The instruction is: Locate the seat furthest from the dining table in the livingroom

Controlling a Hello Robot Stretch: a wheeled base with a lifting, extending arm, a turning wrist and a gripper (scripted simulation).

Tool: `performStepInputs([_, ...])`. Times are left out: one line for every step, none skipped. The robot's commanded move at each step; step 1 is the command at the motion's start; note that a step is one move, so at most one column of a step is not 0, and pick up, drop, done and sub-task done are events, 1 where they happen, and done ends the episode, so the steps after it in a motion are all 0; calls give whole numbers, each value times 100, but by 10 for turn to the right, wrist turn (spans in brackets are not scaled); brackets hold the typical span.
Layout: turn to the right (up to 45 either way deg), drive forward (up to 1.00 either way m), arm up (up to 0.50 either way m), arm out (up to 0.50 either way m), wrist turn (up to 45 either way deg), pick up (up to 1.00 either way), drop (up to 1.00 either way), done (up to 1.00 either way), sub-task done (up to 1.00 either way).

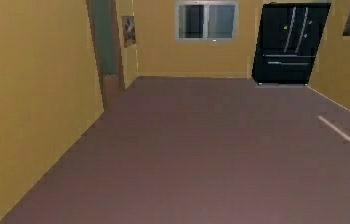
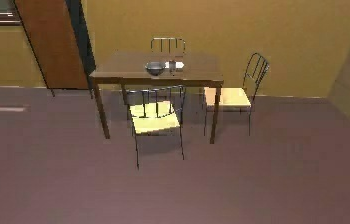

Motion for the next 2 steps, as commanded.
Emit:
performStepInputs([0, 60, 0, 0, 0, 0, 0, 0, 0])
performStepInputs([-90, 0, 0, 0, 0, 0, 0, 0, 0])
